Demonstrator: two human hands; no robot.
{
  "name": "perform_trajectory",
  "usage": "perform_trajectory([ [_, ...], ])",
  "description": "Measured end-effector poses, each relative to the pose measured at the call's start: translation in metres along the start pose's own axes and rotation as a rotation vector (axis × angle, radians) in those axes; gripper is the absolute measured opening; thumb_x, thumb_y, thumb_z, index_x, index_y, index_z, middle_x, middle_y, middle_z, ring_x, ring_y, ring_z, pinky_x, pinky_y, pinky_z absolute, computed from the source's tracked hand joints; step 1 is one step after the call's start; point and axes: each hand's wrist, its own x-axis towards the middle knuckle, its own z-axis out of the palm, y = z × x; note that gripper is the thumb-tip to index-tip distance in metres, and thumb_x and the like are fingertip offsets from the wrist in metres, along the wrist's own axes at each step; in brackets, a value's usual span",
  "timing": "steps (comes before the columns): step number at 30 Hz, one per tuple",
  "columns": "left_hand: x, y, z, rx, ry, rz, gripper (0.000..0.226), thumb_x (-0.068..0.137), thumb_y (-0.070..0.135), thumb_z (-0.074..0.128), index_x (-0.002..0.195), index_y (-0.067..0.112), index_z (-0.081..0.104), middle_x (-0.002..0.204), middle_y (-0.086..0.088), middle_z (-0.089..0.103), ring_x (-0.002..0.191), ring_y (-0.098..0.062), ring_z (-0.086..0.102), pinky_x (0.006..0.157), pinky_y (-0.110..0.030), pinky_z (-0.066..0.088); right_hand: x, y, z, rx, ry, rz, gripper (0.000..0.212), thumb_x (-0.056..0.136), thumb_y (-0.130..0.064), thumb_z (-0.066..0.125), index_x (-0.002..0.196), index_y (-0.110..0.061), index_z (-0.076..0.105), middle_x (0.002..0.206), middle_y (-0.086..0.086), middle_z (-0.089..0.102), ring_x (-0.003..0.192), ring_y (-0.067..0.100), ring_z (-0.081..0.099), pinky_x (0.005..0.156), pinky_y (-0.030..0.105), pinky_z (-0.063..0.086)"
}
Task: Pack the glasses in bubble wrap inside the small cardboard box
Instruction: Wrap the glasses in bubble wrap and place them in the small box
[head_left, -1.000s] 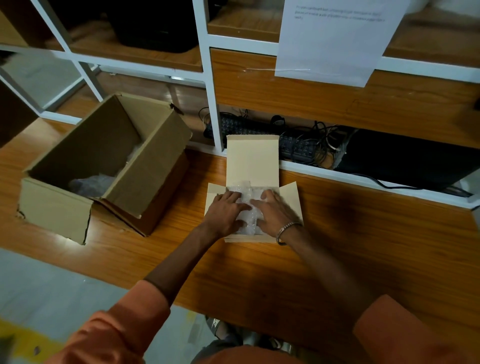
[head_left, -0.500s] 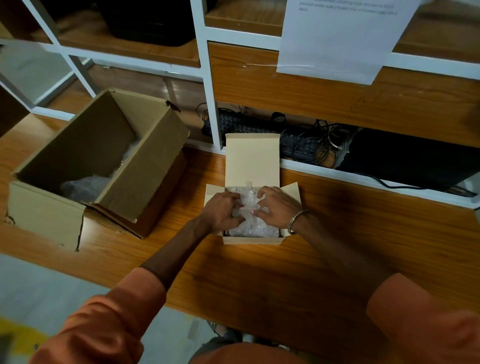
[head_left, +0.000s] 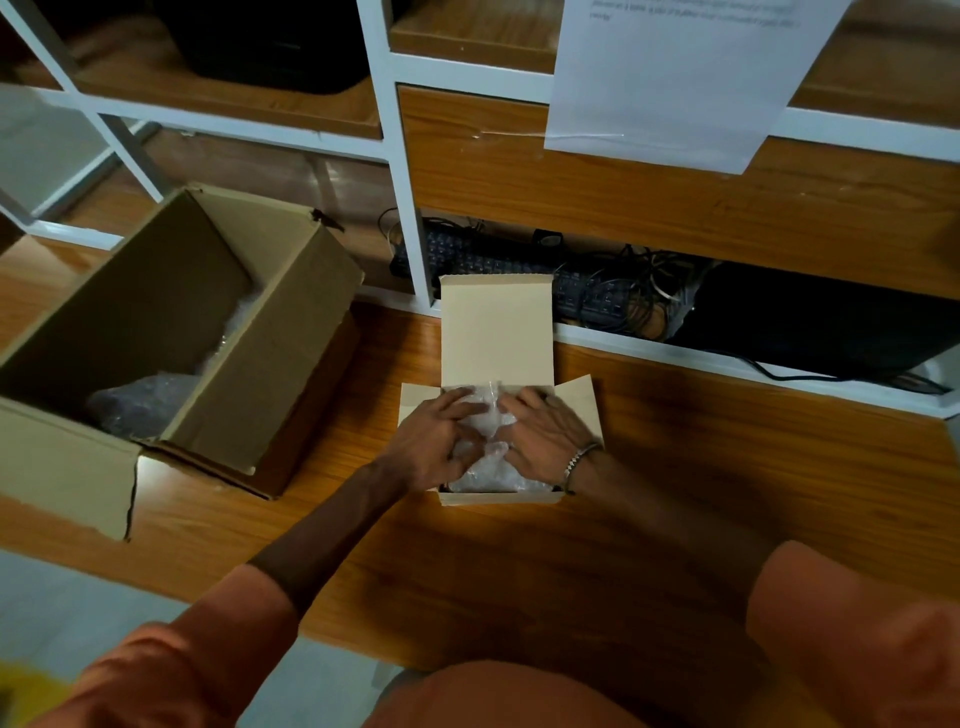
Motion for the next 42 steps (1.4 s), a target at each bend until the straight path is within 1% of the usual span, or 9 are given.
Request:
perform_trajectory([
  [4, 0.001, 0.001, 0.006, 0.038, 0.005, -0.083, 0.045, 0.097, 0.070, 0.056, 0.111, 0.038, 0.084, 0.158, 0.004, 0.055, 0.156, -0.024, 0.034, 0.116, -0.050, 0.044, -0.009, 0.015, -0.023, 0.057, -0.098, -0.134, 0.042, 0.102, -0.047, 0.055, 0.135, -0.027, 0.071, 0.150, 0.007, 0.057, 0.139, 0.029, 0.047, 0.107, 0.047, 0.049],
  [9, 0.000, 0.007, 0.022, -0.033, 0.112, -0.132, 0.040, 0.091, 0.067, 0.068, 0.114, 0.038, 0.082, 0.157, 0.002, 0.057, 0.157, -0.026, 0.036, 0.120, -0.049, 0.039, -0.015, 0.017, -0.032, -0.032, -0.064, -0.361, 0.029, 0.094, -0.034, 0.062, 0.115, -0.021, 0.078, 0.139, 0.009, 0.067, 0.139, 0.033, 0.055, 0.111, 0.050, 0.049],
  [13, -0.002, 0.008, 0.020, -0.148, 0.076, -0.185, 0.036, 0.088, 0.058, 0.079, 0.112, 0.032, 0.082, 0.162, -0.001, 0.052, 0.158, -0.020, 0.034, 0.129, -0.053, 0.029, -0.004, 0.017, -0.039, -0.075, -0.251, -0.334, 0.046, 0.095, -0.036, 0.061, 0.135, -0.015, 0.068, 0.151, 0.014, 0.058, 0.146, 0.034, 0.046, 0.116, 0.053, 0.042],
  [16, -0.012, 0.014, 0.013, -0.224, 0.139, -0.239, 0.034, 0.086, 0.044, 0.087, 0.115, 0.026, 0.082, 0.158, 0.005, 0.055, 0.151, -0.002, 0.033, 0.129, -0.036, 0.030, -0.001, 0.016, -0.041, -0.100, -0.337, -0.325, 0.052, 0.096, -0.035, 0.057, 0.145, -0.018, 0.059, 0.156, 0.014, 0.052, 0.149, 0.033, 0.042, 0.121, 0.049, 0.037],
  [18, -0.020, 0.021, 0.009, -0.184, 0.205, -0.245, 0.040, 0.087, 0.041, 0.087, 0.123, 0.024, 0.079, 0.155, 0.005, 0.058, 0.148, -0.009, 0.043, 0.119, -0.028, 0.035, 0.001, 0.014, -0.039, -0.105, -0.365, -0.318, 0.054, 0.094, -0.035, 0.056, 0.146, -0.022, 0.057, 0.158, 0.014, 0.048, 0.148, 0.031, 0.042, 0.121, 0.047, 0.037],
  [24, -0.032, 0.017, 0.007, -0.076, 0.250, -0.267, 0.046, 0.090, 0.052, 0.080, 0.129, 0.027, 0.076, 0.152, 0.002, 0.062, 0.147, -0.018, 0.049, 0.127, -0.045, 0.032, 0.005, 0.007, -0.028, -0.120, -0.414, -0.243, 0.065, 0.085, -0.049, 0.058, 0.145, -0.024, 0.060, 0.158, 0.007, 0.048, 0.151, 0.025, 0.037, 0.127, 0.051, 0.024],
  [32, -0.032, 0.002, 0.017, 0.086, 0.149, -0.194, 0.049, 0.100, 0.059, 0.059, 0.133, 0.025, 0.075, 0.153, 0.001, 0.062, 0.149, -0.012, 0.048, 0.132, -0.043, 0.022, 0.013, -0.006, -0.034, -0.133, -0.518, -0.154, 0.070, 0.090, -0.052, 0.061, 0.156, -0.030, 0.050, 0.173, 0.004, 0.027, 0.162, 0.020, 0.013, 0.131, 0.051, 0.002],
  [37, -0.031, 0.003, 0.010, 0.126, 0.184, -0.177, 0.056, 0.097, 0.061, 0.051, 0.126, 0.022, 0.078, 0.144, -0.002, 0.068, 0.144, -0.010, 0.042, 0.129, -0.035, 0.012, -0.007, 0.000, -0.034, 0.098, -0.395, -0.080, 0.059, 0.089, -0.027, 0.062, 0.148, -0.026, 0.057, 0.170, 0.002, 0.033, 0.162, 0.017, 0.017, 0.131, 0.047, 0.018],
  [42, -0.028, 0.008, 0.005, 0.092, 0.188, -0.205, 0.054, 0.100, 0.061, 0.051, 0.125, 0.022, 0.078, 0.142, -0.001, 0.070, 0.144, -0.010, 0.047, 0.131, -0.042, 0.021, -0.027, -0.009, -0.026, 0.394, -0.046, 0.273, 0.042, 0.093, -0.023, 0.067, 0.135, -0.026, 0.065, 0.149, -0.003, 0.055, 0.142, 0.019, 0.050, 0.114, 0.038, 0.046],
])
